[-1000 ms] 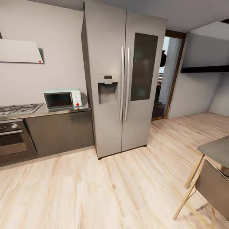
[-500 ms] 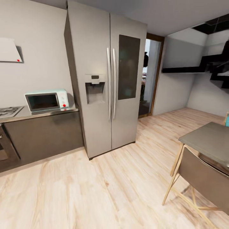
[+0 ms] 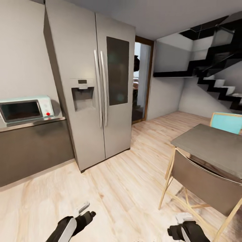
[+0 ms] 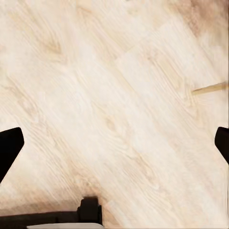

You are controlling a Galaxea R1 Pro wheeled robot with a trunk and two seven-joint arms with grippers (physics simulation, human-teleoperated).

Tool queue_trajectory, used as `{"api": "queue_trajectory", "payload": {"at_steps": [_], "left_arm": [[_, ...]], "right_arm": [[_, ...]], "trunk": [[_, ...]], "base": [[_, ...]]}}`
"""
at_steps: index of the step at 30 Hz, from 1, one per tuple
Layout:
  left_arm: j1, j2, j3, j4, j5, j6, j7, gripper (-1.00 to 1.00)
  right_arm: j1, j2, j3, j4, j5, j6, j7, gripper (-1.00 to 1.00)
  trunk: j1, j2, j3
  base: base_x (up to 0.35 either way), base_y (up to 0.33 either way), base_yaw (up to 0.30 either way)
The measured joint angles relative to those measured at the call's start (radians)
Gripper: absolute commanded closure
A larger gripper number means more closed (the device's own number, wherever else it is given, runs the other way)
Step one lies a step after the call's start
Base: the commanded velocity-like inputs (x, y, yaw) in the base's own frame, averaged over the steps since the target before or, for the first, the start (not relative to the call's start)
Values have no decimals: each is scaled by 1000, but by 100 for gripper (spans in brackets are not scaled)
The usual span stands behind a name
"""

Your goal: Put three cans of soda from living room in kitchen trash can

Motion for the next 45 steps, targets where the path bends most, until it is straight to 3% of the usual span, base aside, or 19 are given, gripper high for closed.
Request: {"api": "queue_trajectory", "payload": {"at_steps": [5, 10, 26, 36, 45], "left_arm": [[30, -11, -2, -57, 7, -20, 19, -100], [61, -17, -7, -124, -1, -28, 29, -100], [63, -22, -11, -129, -2, -23, 32, -100], [63, -21, -97, -123, -4, -22, 34, -100], [63, -23, -110, -122, -2, -20, 28, -100]], "right_arm": [[77, -2, 0, -164, 0, 40, 1, -100], [106, -3, 2, -222, 1, 53, 1, -100], [122, 0, 26, -226, -1, 69, 1, -100], [122, 1, 26, -228, -5, 73, 1, -100], [122, 1, 26, -228, -7, 73, 1, -100]], "trunk": [[0, 0, 0], [0, 0, 0], [0, 0, 0], [0, 0, 0], [0, 0, 0]], "base": [[0, 0, -291], [-185, 0, -291], [-313, 0, -291], [-319, -17, -291], [-206, -94, -291]]}}
